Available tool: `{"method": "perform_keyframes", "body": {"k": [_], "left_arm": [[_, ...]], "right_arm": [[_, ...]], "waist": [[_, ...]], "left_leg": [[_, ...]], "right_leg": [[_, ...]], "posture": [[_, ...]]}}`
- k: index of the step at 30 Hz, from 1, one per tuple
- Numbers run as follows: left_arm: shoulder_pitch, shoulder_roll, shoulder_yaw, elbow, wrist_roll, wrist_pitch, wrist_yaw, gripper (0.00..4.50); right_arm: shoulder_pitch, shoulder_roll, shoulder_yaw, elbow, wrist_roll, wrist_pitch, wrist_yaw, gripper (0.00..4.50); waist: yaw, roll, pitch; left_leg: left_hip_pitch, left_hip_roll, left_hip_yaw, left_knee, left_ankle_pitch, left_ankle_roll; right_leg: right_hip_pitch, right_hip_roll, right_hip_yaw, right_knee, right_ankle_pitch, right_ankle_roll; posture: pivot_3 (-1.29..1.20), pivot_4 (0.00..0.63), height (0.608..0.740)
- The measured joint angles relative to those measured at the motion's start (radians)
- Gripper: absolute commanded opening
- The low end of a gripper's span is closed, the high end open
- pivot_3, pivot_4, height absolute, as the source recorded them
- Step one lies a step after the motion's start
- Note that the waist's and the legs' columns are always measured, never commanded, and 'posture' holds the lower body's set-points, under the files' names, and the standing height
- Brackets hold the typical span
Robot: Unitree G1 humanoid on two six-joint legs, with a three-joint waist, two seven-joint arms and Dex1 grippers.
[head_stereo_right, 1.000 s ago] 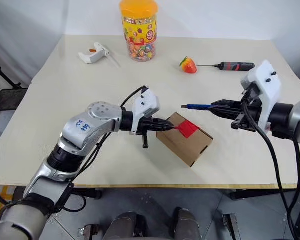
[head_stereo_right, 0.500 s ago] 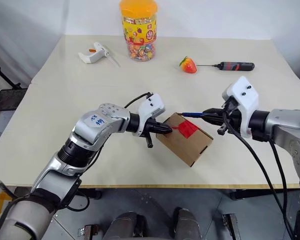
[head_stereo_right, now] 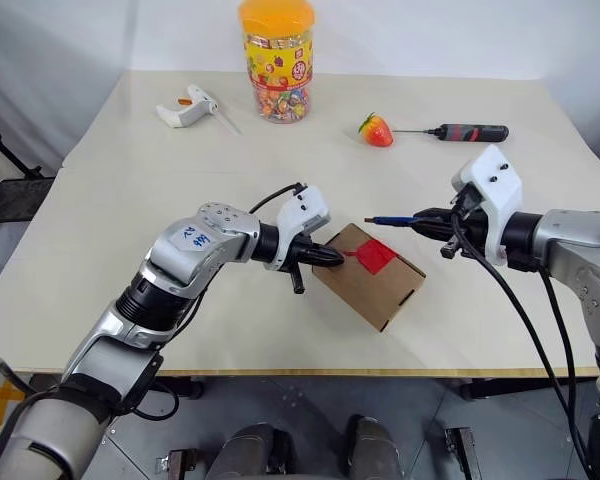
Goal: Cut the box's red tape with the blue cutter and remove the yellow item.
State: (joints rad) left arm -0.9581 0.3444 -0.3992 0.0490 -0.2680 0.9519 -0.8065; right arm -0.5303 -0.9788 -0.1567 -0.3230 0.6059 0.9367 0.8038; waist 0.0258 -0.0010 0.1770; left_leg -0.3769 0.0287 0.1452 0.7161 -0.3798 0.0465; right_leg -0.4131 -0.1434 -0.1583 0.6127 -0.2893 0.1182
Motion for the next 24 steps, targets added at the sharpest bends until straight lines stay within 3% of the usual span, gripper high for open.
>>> {"method": "perform_keyframes", "body": {"k": [24], "left_arm": [[-0.006, -0.001, -0.002, 0.007, 0.004, 0.003, -0.016, 0.00]], "right_arm": [[-0.002, 0.003, -0.003, -0.017, 0.038, 0.045, 0.010, 0.15]], "waist": [[0.000, 0.000, 0.000]], "left_leg": [[0.000, 0.000, 0.000, 0.000, 0.000, 0.000]], "right_leg": [[0.000, 0.000, 0.000, 0.000, 0.000, 0.000]], "posture": [[0.00, 0.150, 0.740]]}}
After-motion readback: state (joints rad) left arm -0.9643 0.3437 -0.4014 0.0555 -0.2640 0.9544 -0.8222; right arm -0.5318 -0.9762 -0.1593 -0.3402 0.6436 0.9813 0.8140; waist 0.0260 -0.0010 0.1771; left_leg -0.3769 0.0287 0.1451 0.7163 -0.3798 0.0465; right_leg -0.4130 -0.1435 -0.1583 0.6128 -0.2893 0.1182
